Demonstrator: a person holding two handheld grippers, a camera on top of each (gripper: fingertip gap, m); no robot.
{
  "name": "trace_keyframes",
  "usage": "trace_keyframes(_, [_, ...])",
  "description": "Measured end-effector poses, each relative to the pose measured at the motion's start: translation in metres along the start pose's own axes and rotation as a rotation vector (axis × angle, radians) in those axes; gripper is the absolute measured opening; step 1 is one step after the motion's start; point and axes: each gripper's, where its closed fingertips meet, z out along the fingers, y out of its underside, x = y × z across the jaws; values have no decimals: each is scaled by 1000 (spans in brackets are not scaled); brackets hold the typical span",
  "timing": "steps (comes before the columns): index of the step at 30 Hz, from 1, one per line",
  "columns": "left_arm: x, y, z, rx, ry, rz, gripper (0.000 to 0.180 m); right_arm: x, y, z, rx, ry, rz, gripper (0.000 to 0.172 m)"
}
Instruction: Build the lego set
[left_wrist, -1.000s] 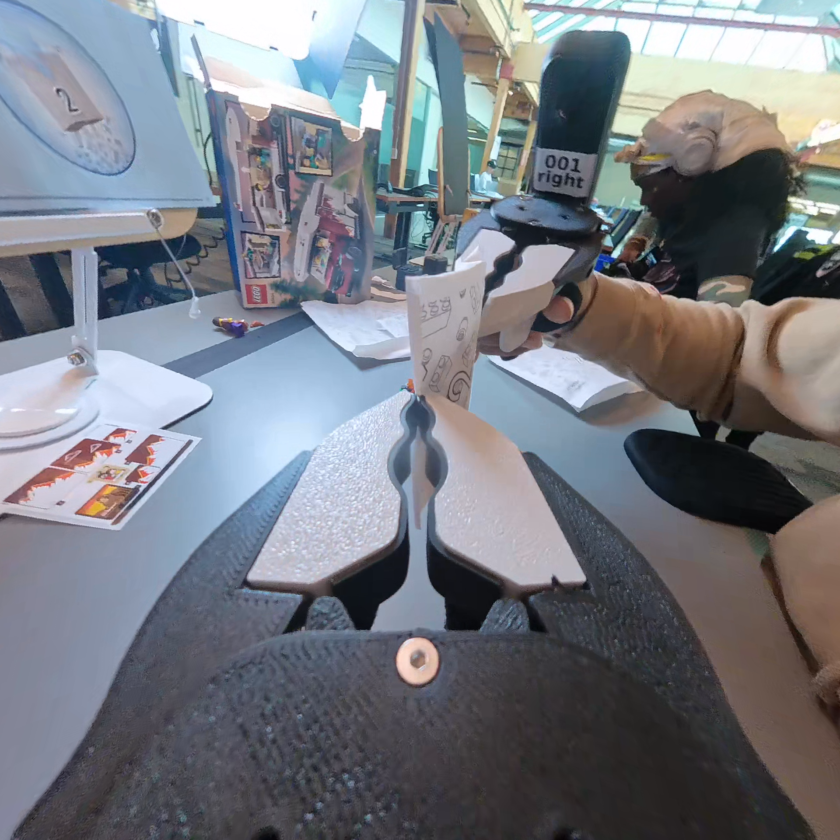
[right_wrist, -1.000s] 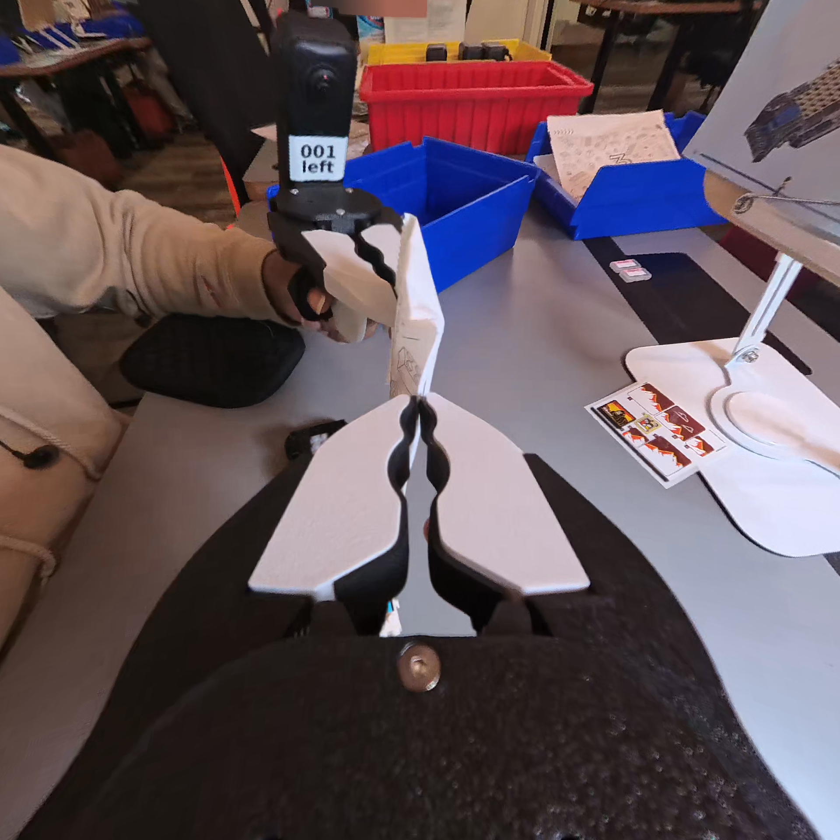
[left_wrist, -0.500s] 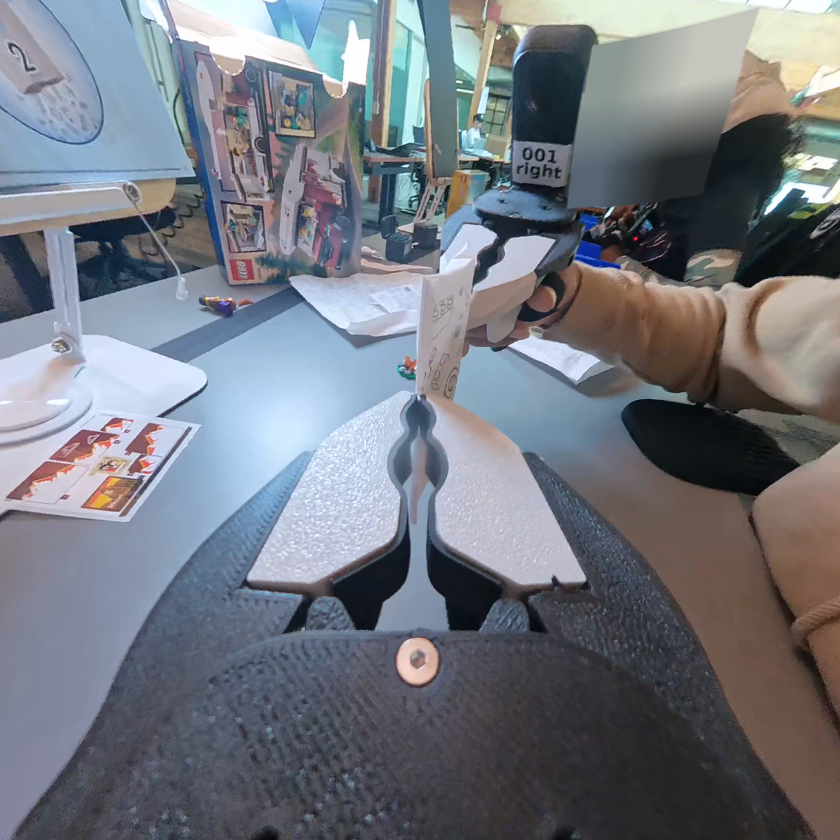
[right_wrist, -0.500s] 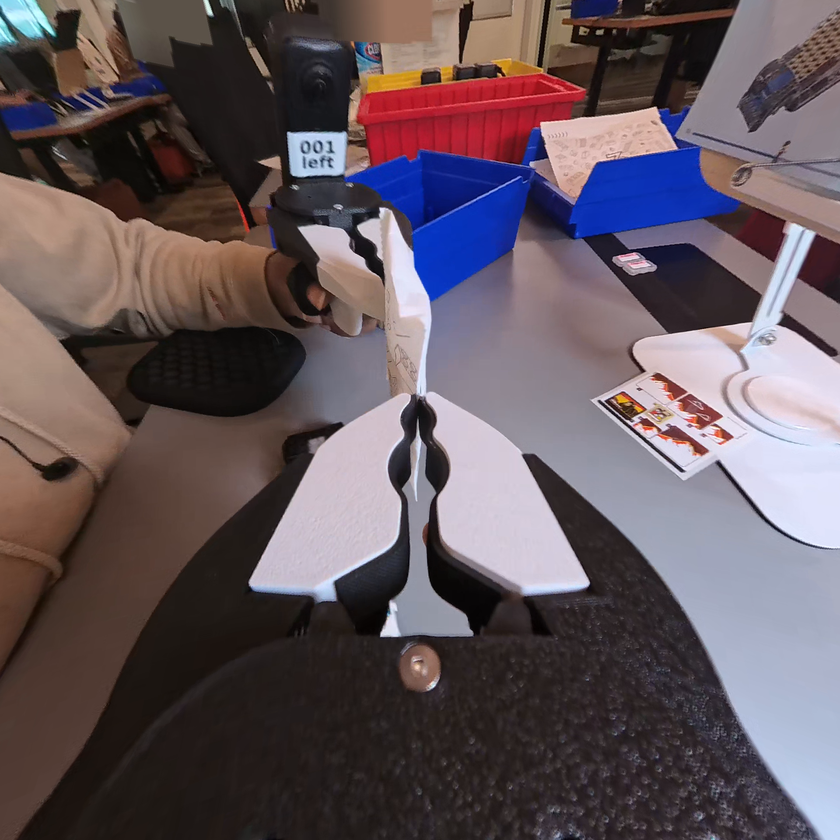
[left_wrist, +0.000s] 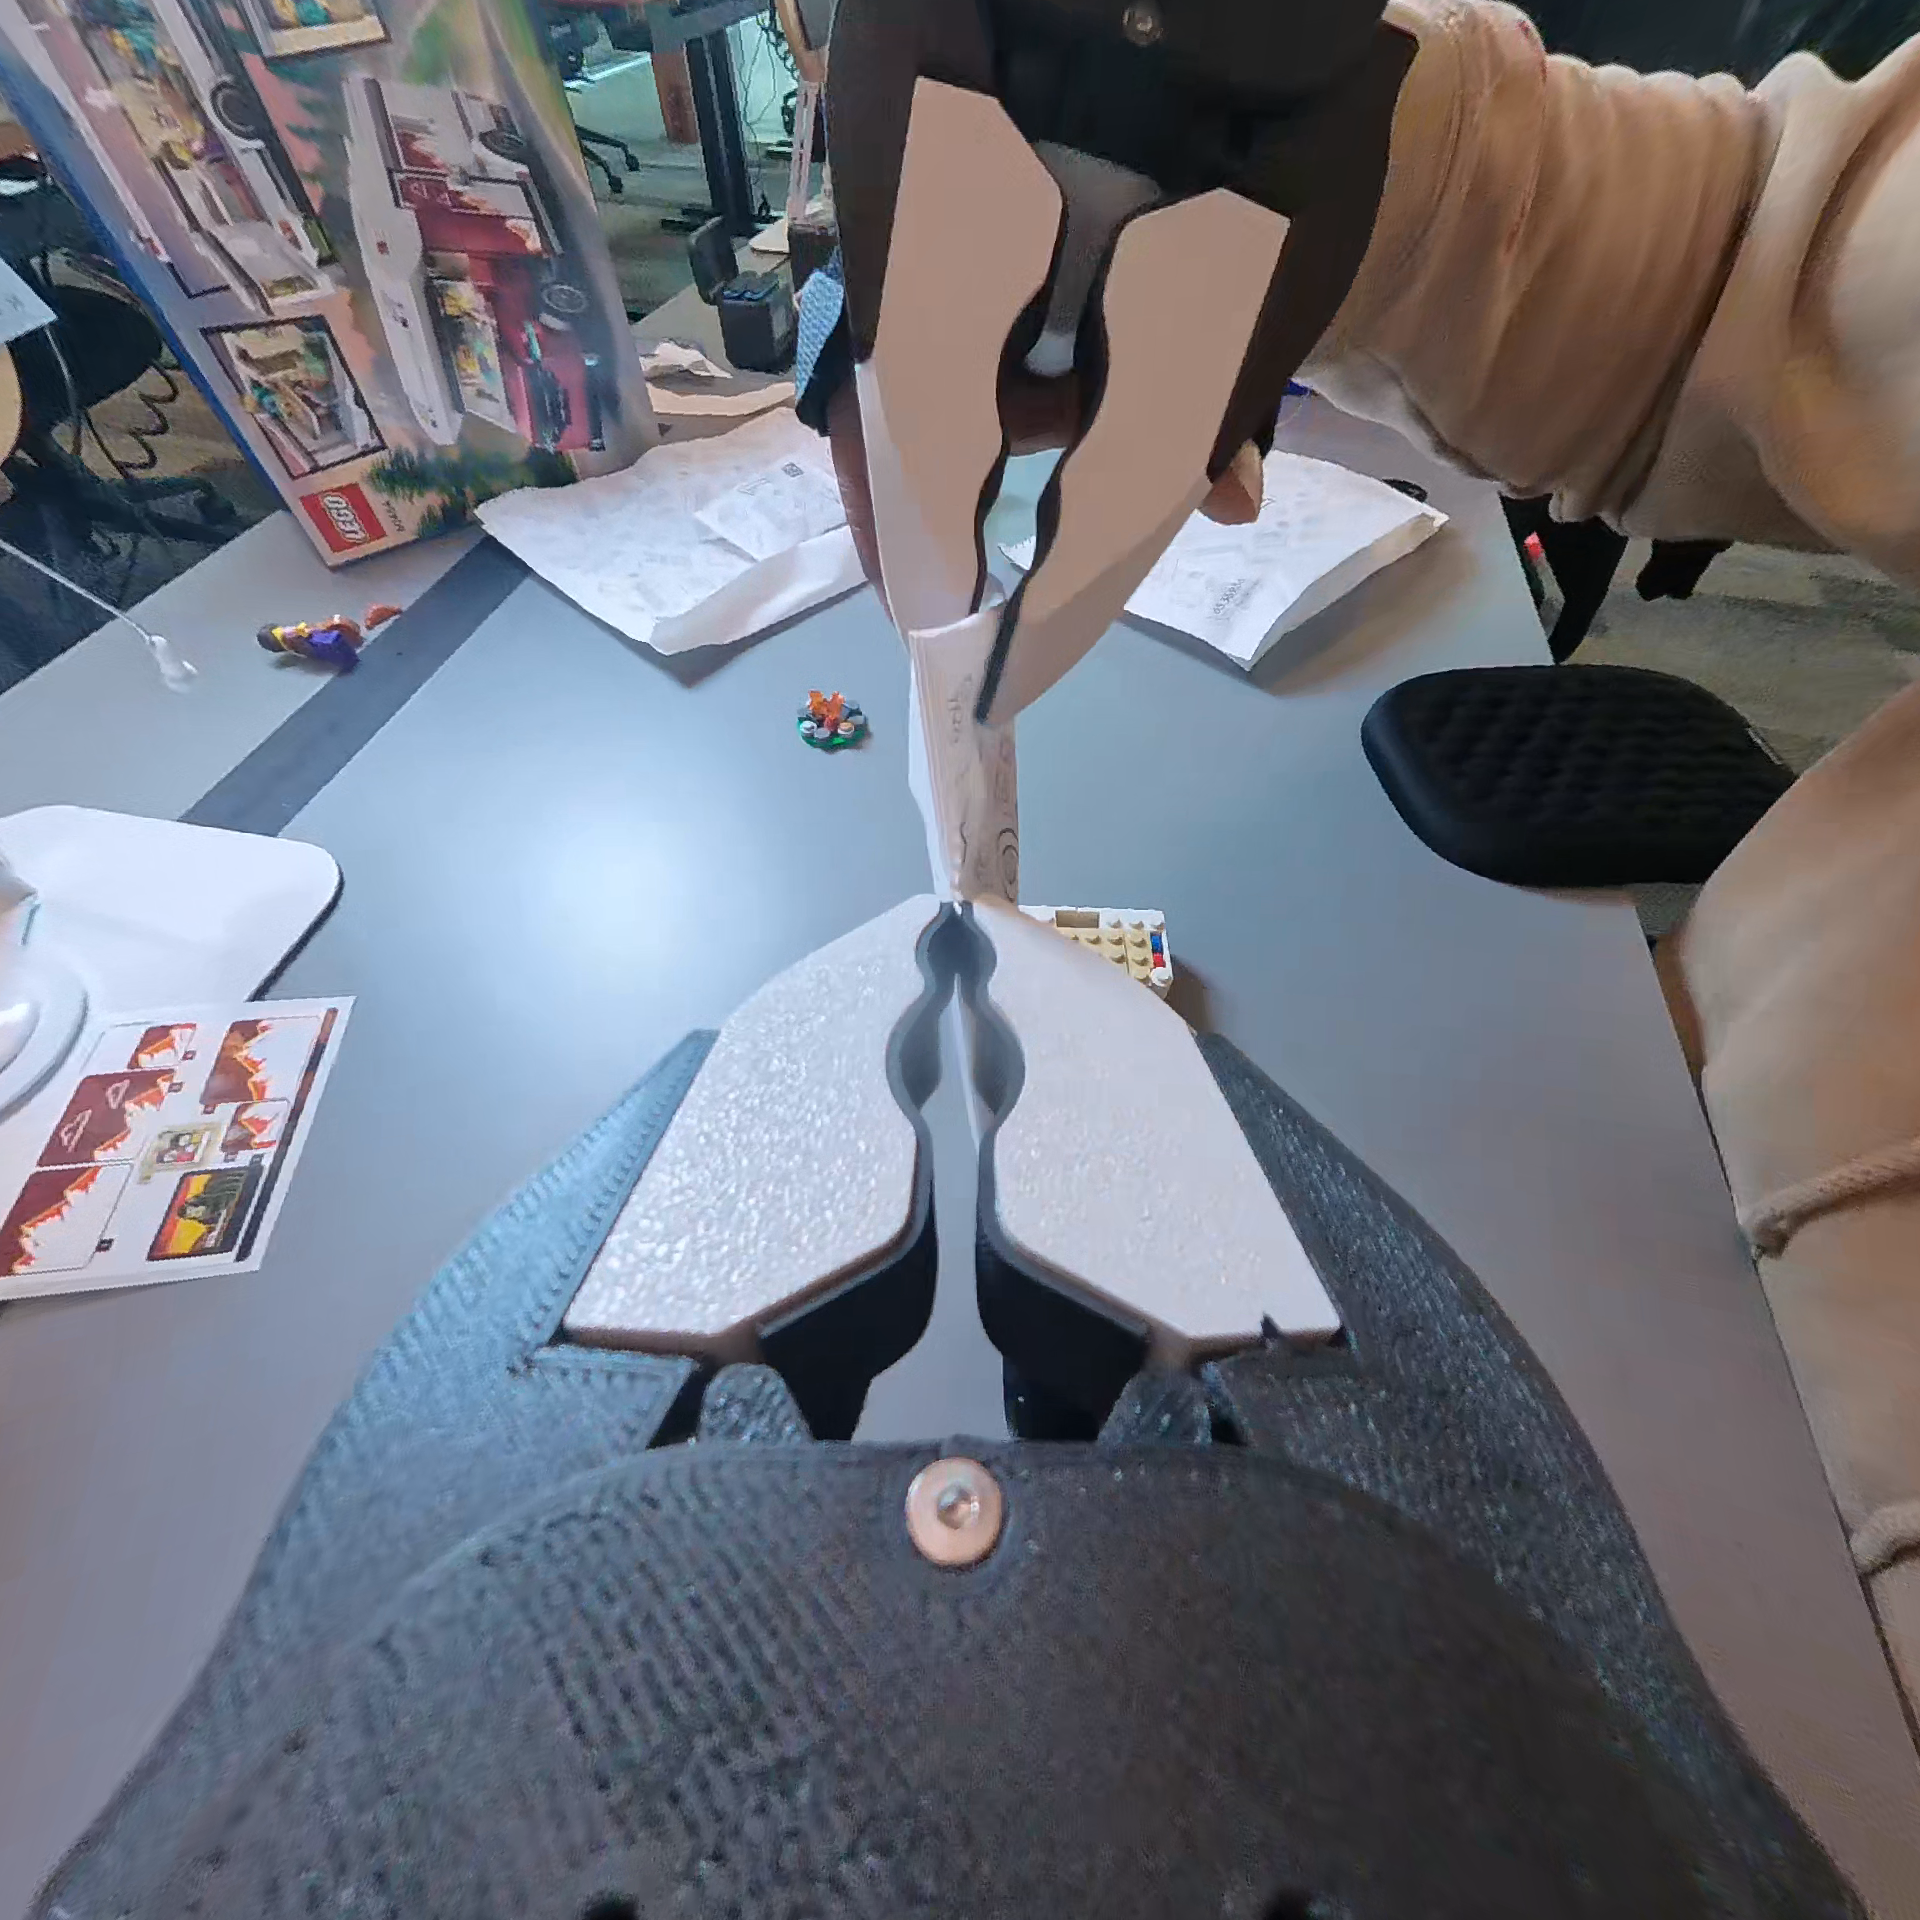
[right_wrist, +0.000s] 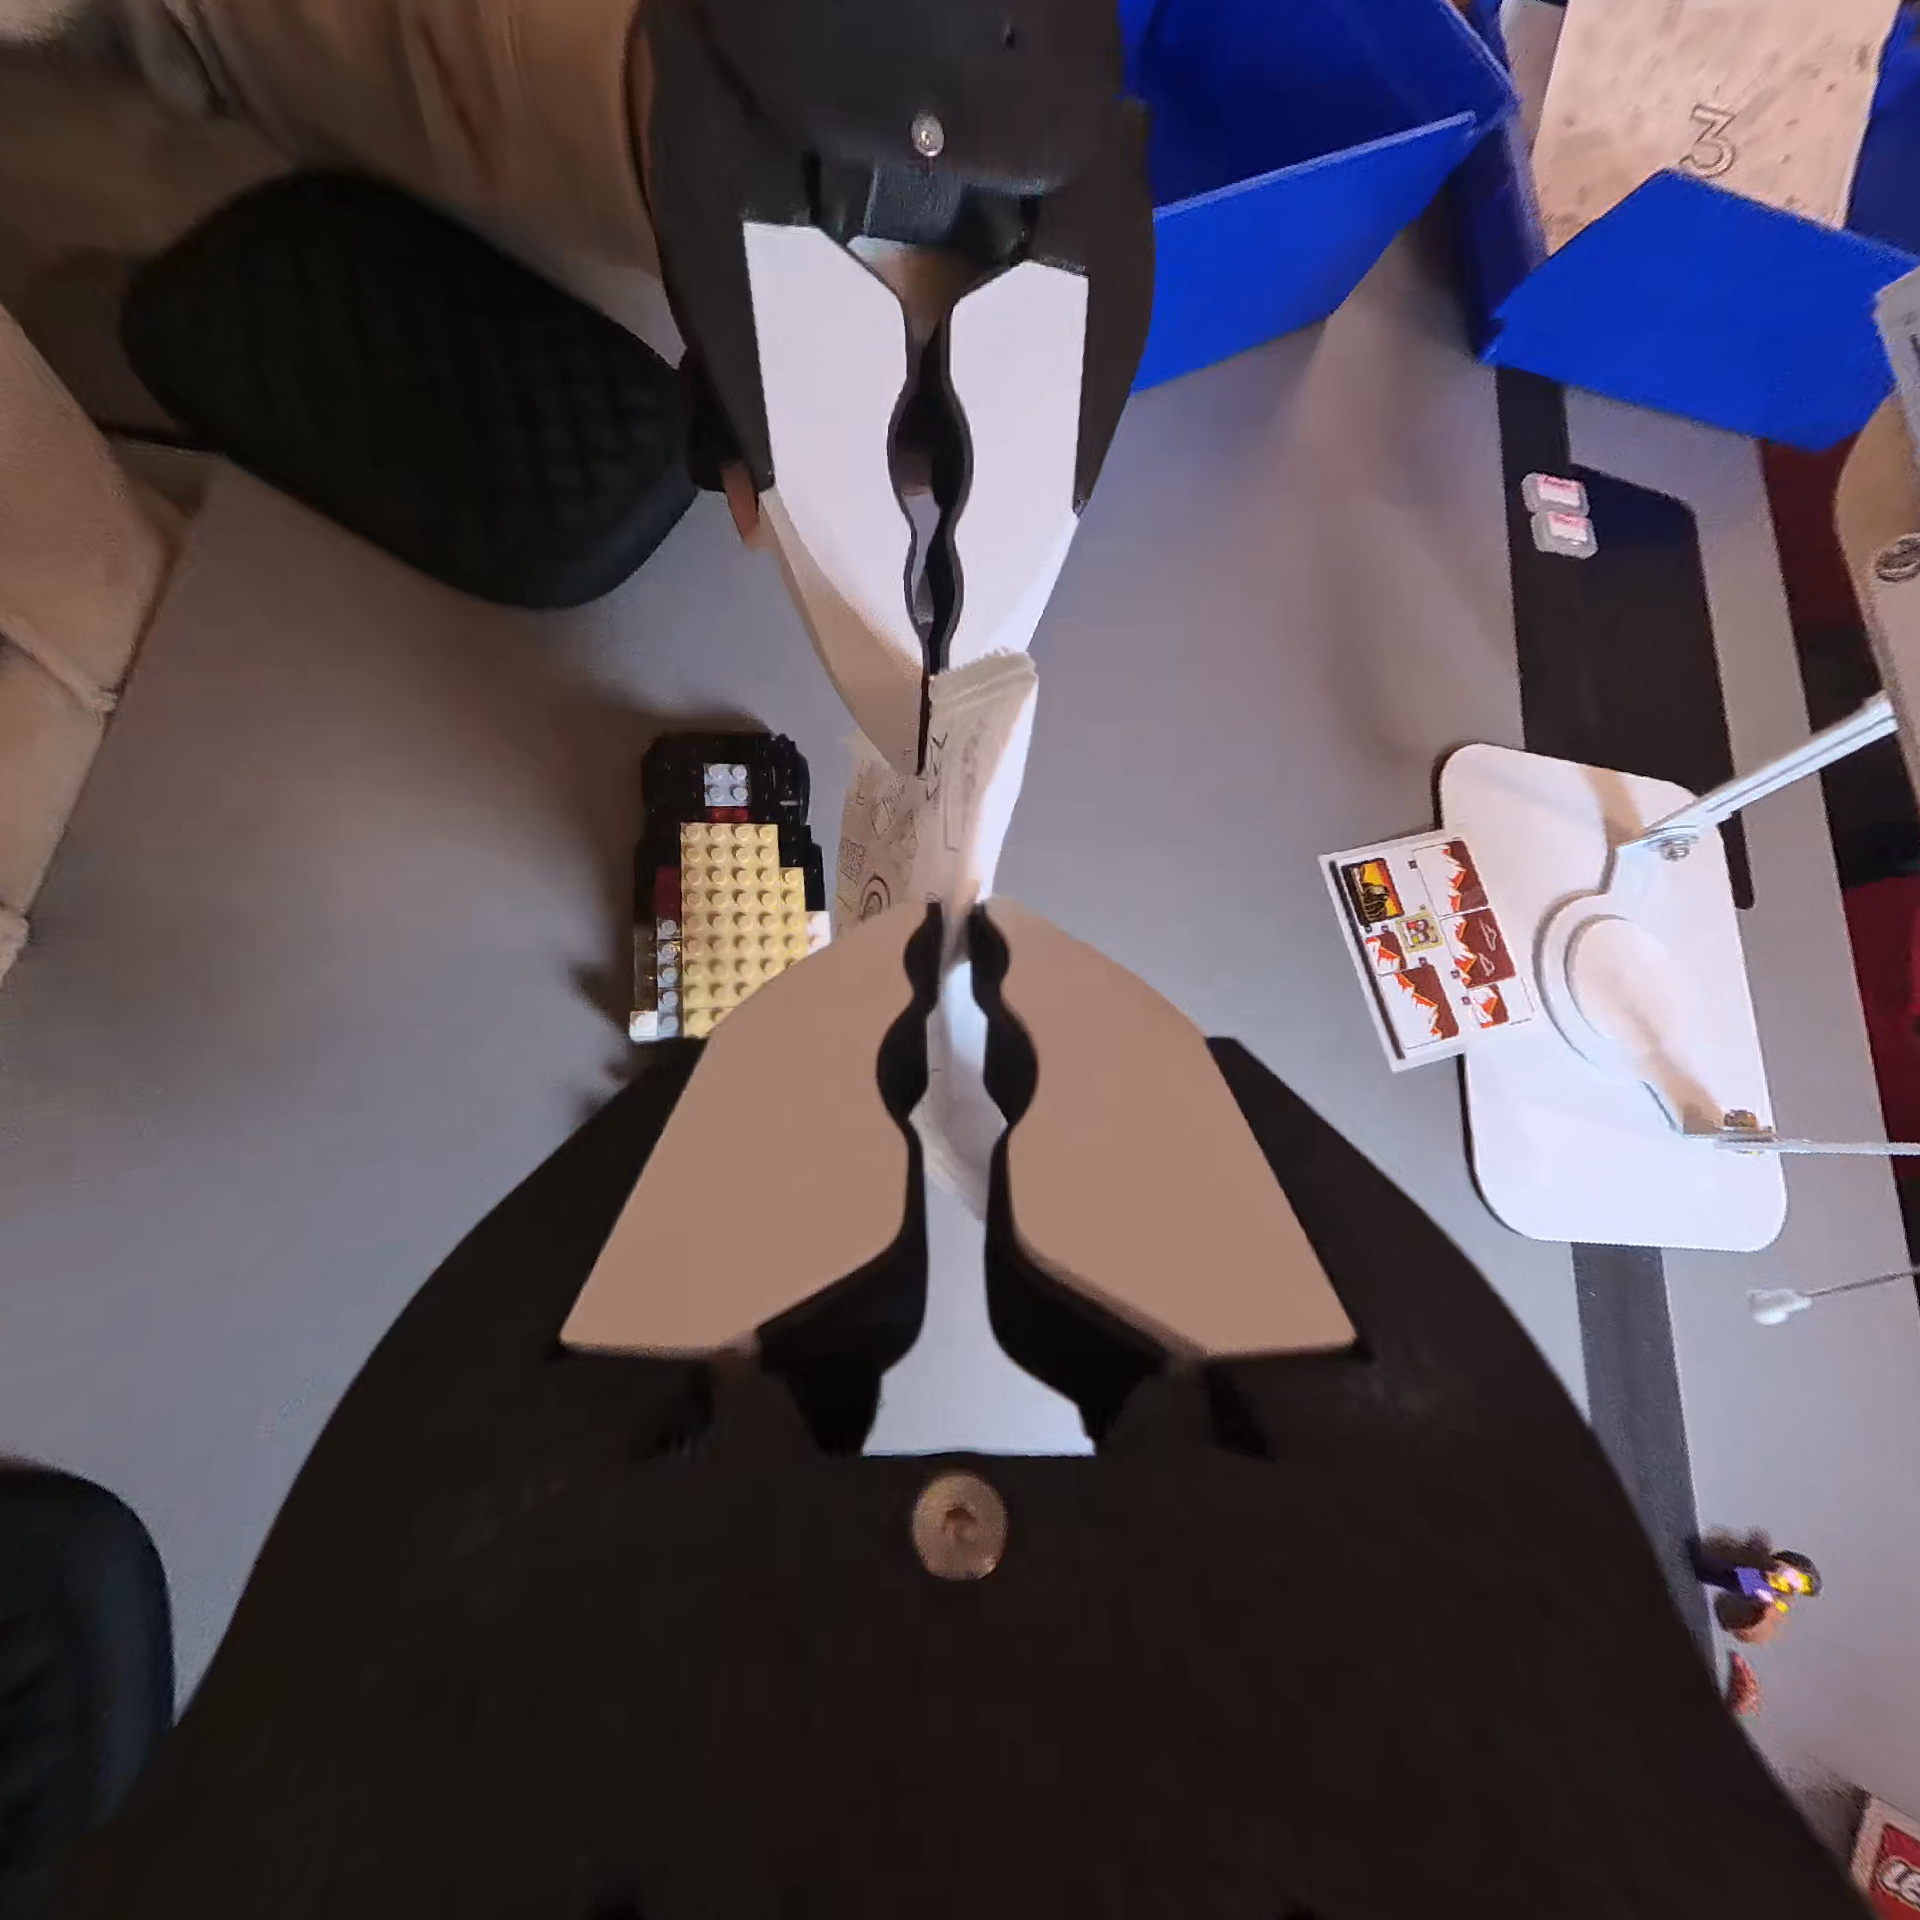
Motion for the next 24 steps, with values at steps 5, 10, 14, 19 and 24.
trace_keyframes(5, [13,-24,-18,181,49,-42,4,-13,-19,-11,181,-75,105,0])
trace_keyframes(10, [23,-37,-23,222,30,-10,10,-21,-30,-13,317,-87,176,0])
trace_keyframes(14, [23,-41,-25,187,38,-33,0,-25,-32,-13,393,-54,220,0])
trace_keyframes(19, [30,-25,-19,27,113,-51,0,-35,-20,-6,275,-29,147,7])
trace_keyframes(24, [39,-12,-13,-157,155,19,0,-32,-36,-11,90,7,-54,22])
